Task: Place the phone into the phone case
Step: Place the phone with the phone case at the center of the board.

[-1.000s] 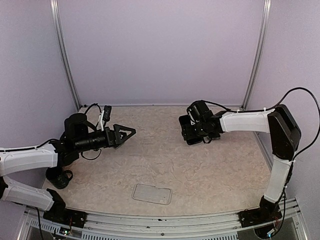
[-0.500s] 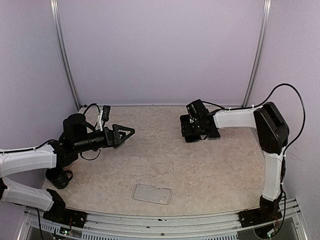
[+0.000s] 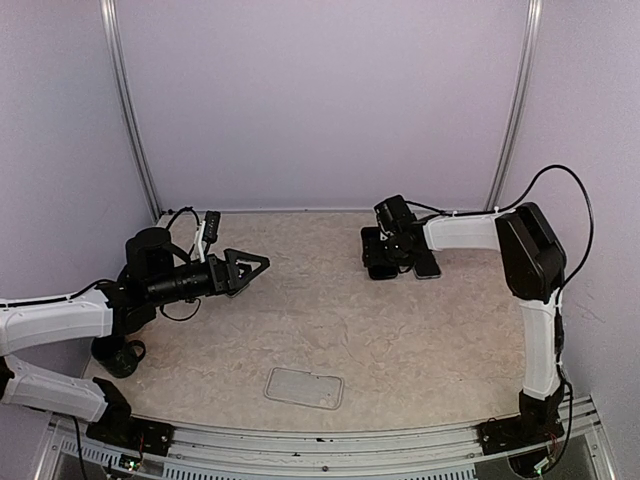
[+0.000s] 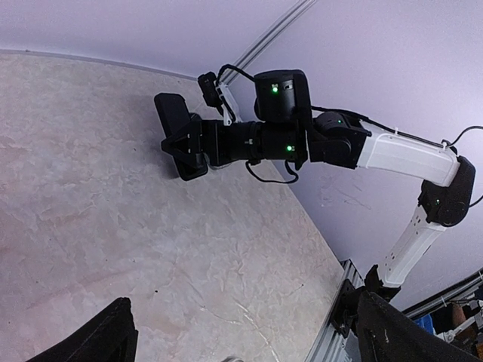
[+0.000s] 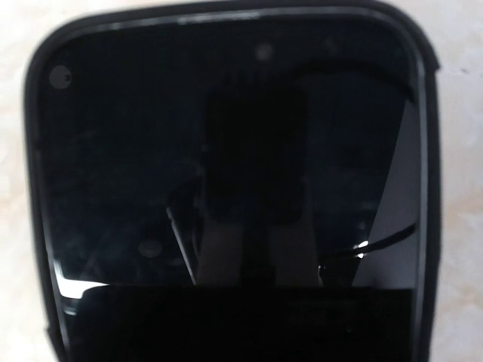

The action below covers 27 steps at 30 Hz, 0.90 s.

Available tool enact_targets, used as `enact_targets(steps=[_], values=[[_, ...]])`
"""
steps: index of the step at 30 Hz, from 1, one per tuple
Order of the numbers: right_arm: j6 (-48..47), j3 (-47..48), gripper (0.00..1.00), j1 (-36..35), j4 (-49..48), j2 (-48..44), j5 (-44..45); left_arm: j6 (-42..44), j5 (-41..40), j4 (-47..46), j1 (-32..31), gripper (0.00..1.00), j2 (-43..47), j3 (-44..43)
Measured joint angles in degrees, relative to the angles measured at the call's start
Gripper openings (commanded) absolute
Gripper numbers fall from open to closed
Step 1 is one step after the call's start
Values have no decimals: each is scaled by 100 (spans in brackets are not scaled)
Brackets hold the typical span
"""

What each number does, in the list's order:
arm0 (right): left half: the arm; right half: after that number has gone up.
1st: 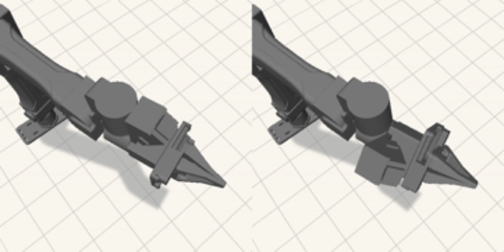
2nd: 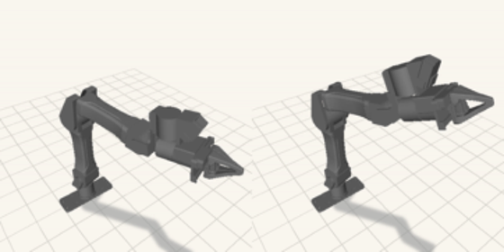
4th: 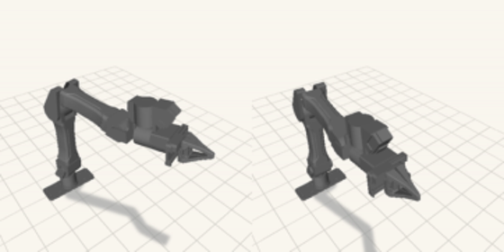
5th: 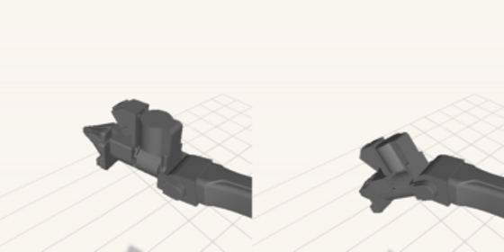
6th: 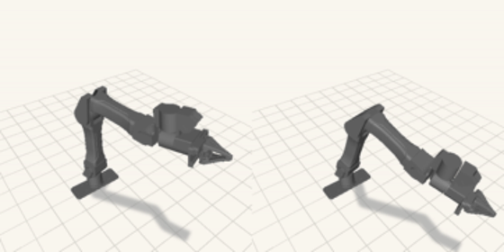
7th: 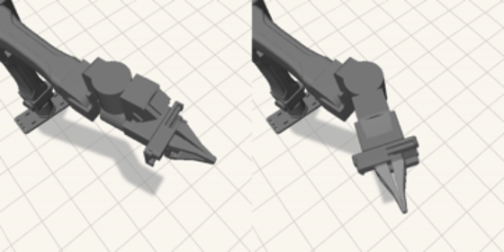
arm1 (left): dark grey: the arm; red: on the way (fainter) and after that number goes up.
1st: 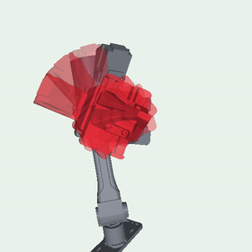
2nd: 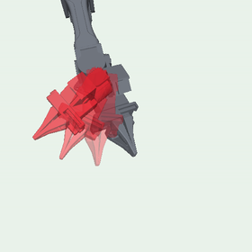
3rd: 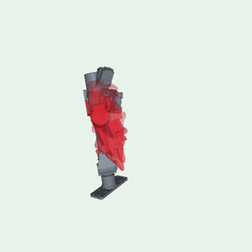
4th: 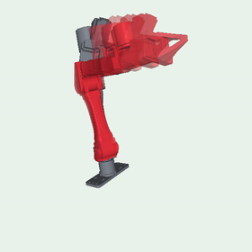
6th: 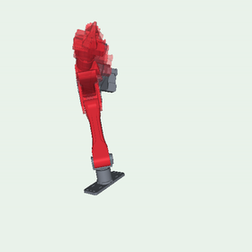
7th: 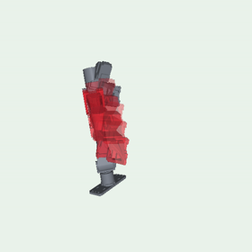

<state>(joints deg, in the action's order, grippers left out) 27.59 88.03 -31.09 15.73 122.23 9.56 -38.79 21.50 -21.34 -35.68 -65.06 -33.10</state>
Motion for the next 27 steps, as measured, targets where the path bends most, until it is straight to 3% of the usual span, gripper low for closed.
enact_targets(steps=[27], values=[[44, 448, 72, 85, 302, 520, -81, -2, -81, 7, 4, 99, 72, 2]])
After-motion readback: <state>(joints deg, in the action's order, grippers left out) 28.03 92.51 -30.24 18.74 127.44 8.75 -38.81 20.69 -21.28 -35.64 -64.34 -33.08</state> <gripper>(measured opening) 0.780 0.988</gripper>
